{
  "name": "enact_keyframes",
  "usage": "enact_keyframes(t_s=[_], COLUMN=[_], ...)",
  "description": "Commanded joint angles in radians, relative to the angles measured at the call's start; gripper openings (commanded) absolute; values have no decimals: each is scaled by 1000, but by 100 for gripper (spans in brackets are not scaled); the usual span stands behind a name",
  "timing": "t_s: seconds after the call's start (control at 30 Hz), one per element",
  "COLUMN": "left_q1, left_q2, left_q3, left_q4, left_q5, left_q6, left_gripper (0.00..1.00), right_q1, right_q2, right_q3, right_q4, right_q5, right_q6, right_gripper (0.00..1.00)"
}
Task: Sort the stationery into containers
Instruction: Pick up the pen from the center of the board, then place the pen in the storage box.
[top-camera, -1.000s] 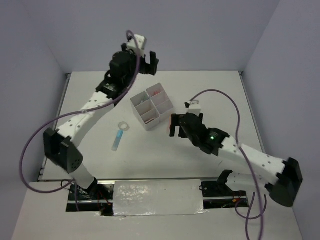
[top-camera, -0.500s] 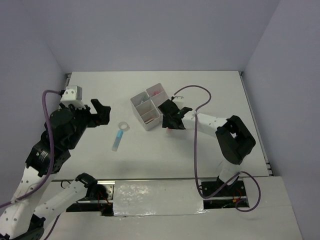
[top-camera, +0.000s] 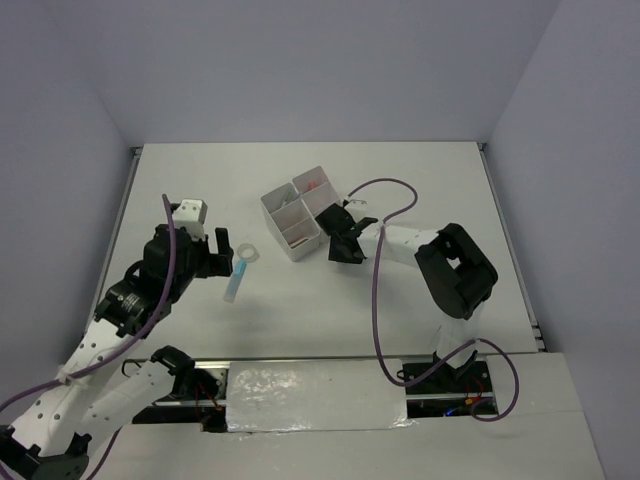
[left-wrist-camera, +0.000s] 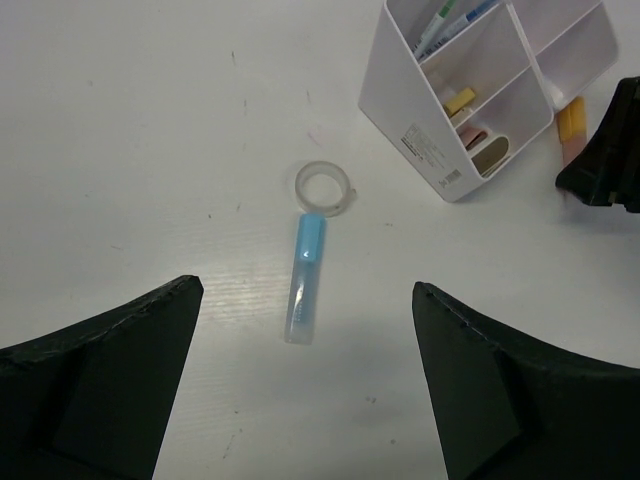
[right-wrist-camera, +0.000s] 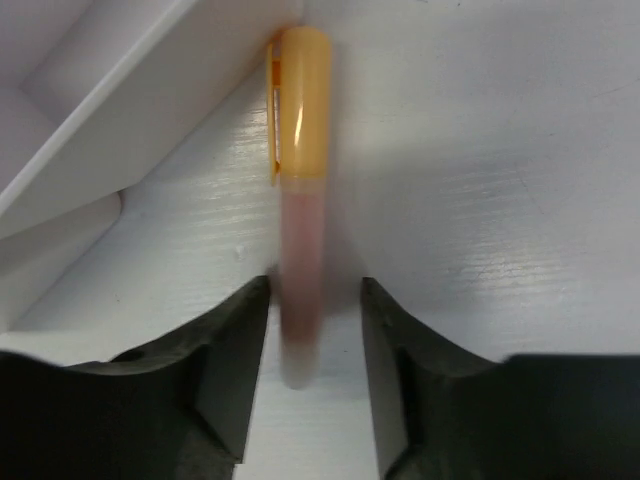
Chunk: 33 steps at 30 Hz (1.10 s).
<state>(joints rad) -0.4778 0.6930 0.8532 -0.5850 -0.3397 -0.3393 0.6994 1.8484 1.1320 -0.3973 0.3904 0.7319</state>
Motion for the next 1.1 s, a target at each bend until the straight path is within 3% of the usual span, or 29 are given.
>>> enact_keyframes(t_s=[0.0, 0.27, 0.4, 0.47, 0.63, 0.8, 0.93, 1.07], left_q1=[7, 7, 5, 5, -21, -163, -275, -308], left_q2=[-19, -30, 11, 40, 175, 341, 431, 470], left_q3=[9, 18, 1, -47, -114, -31, 39, 81], left_q4=[54, 68, 189, 305, 749, 887, 919, 916], left_q5=[42, 122, 322, 490, 727, 732, 670, 619], left_q6=[23, -32, -182, -292, -505, -538, -511, -486], left_gripper=[99, 99, 100, 99, 100, 99, 94, 94], right_q1=[-8, -12, 8, 20, 70, 135, 144, 190], right_q2=[9, -124, -302, -426, -750, -1042, -1117, -1178], right_q3=[-27, -161, -291, -336, -501, -566, -534, -523], right_q4=[34, 92, 179, 241, 362, 434, 348, 348], right_q5=[-18, -38, -36, -36, -145, -311, -366, -404], right_q6=[21, 21, -54, -104, -273, -384, -394, -411], right_gripper=[46, 15, 0, 0, 0, 0, 0, 0])
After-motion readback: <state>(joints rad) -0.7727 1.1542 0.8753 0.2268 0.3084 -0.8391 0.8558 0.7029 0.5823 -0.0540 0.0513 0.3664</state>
